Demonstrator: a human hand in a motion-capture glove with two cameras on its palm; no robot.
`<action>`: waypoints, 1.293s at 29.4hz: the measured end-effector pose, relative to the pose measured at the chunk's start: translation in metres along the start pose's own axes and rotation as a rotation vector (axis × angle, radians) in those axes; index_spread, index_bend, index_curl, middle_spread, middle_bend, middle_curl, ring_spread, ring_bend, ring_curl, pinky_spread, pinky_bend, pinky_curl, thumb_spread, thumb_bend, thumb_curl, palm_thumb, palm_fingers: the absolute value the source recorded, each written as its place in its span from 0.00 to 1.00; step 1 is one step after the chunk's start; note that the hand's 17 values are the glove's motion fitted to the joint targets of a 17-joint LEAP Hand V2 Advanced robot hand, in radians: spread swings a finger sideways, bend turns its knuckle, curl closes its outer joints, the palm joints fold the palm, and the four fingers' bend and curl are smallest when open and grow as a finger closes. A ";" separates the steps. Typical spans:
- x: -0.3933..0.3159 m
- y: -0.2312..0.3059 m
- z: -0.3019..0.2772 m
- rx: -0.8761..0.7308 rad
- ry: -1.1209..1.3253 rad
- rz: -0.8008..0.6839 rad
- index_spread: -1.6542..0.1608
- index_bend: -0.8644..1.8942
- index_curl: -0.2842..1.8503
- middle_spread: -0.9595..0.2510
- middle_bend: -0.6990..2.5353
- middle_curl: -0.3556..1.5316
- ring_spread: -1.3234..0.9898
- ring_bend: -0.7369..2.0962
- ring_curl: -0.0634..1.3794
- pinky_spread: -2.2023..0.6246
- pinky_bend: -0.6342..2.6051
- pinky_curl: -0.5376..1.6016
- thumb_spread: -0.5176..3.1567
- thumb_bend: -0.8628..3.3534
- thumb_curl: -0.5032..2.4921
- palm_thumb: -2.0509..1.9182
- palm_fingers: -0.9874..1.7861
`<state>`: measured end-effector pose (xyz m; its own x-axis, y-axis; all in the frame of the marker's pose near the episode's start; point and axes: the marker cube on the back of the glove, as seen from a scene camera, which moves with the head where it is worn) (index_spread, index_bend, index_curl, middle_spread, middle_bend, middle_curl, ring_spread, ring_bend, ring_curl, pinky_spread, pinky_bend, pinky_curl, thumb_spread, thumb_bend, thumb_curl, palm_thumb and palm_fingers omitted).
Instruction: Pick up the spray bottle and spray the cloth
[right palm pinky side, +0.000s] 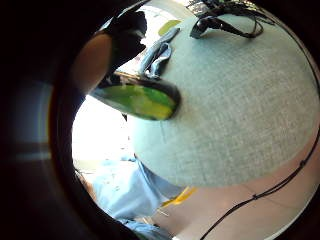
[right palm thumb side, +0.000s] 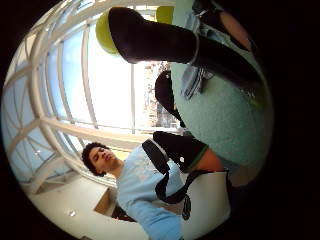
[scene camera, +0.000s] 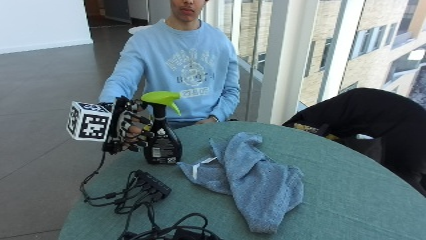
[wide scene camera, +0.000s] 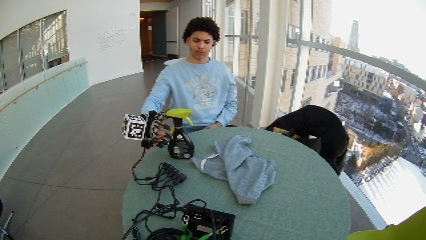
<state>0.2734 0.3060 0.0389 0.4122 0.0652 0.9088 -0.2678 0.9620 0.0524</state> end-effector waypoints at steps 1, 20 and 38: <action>0.001 -0.004 0.000 -0.007 -0.004 -0.005 0.69 0.36 0.26 0.73 0.31 0.39 0.58 0.33 0.24 0.86 0.26 0.41 0.40 0.20 0.26 0.63 0.54; 0.000 -0.065 0.030 -0.063 -0.021 -0.074 0.70 0.36 0.25 0.71 0.32 0.40 0.54 0.39 0.28 0.86 0.25 0.40 0.40 0.20 0.28 0.67 0.62; 0.000 -0.071 0.034 0.038 -0.007 -0.077 0.74 0.37 0.28 0.65 0.27 0.39 0.51 0.41 0.30 0.74 0.32 0.44 0.37 0.21 0.31 0.75 0.76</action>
<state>0.2629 0.2289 0.0487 0.4268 -0.0110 0.9043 -0.2684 0.9533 0.1382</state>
